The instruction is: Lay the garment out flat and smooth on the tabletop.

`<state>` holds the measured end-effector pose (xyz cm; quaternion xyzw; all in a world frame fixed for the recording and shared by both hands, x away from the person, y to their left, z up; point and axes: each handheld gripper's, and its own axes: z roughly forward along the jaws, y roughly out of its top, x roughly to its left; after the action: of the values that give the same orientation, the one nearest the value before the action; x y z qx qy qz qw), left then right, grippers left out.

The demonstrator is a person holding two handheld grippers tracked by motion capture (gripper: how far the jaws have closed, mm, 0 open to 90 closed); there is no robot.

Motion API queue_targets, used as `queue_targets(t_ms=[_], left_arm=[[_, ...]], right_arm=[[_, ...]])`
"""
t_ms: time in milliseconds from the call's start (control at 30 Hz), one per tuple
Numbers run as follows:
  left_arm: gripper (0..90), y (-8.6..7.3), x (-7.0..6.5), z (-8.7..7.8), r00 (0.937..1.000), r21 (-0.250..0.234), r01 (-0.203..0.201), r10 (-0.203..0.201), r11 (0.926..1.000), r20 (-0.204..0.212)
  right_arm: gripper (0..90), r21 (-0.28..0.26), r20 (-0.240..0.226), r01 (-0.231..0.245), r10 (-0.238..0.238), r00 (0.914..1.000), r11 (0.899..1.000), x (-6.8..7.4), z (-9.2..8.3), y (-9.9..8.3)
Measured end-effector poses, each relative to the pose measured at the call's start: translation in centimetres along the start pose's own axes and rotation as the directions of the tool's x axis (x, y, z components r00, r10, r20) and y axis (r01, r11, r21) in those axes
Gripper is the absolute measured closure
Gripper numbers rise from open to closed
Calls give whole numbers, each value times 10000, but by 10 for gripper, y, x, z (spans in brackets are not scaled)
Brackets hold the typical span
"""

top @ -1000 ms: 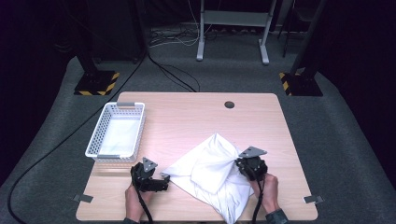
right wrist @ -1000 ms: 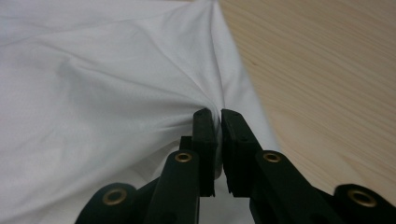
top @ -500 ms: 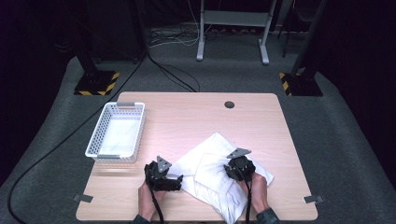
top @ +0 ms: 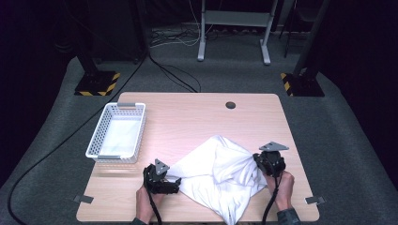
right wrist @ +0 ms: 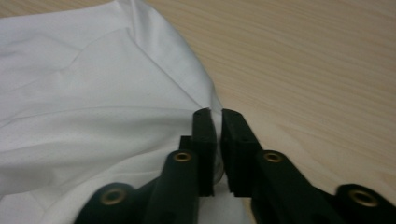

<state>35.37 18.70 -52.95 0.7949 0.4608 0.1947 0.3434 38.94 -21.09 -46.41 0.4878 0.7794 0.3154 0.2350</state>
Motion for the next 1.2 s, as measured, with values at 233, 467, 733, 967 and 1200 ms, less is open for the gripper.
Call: queue_targets(t_ms=[233, 467, 733, 967, 1200], left_arm=[[50, 13, -15, 0, 9999, -366, -2, -2, 9993, -117], [45, 13, -29, 12, 9989, 15, -463, 462, 9989, 77], [45, 3, -19, 3, 9976, -41, -558, 560, 9984, 397], [45, -1, -13, -1, 9961, -35, -701, 702, 9975, 541], [39, -7, 1, -8, 9950, -14, -780, 780, 9970, 626]], right_arm=[[339, 72, -1085, 384, -374, 9934, 9992, 36, 8, -10], [696, 504, -1437, 972, -891, 9856, 9940, 61, 36, -19], [866, 279, -1502, 906, -854, 9850, 9955, 57, 24, -24], [867, -120, 26, 66, -66, 10000, 9999, 2, 1, -16], [712, 256, 483, -518, 505, 9976, 9983, -28, 0, -20]])
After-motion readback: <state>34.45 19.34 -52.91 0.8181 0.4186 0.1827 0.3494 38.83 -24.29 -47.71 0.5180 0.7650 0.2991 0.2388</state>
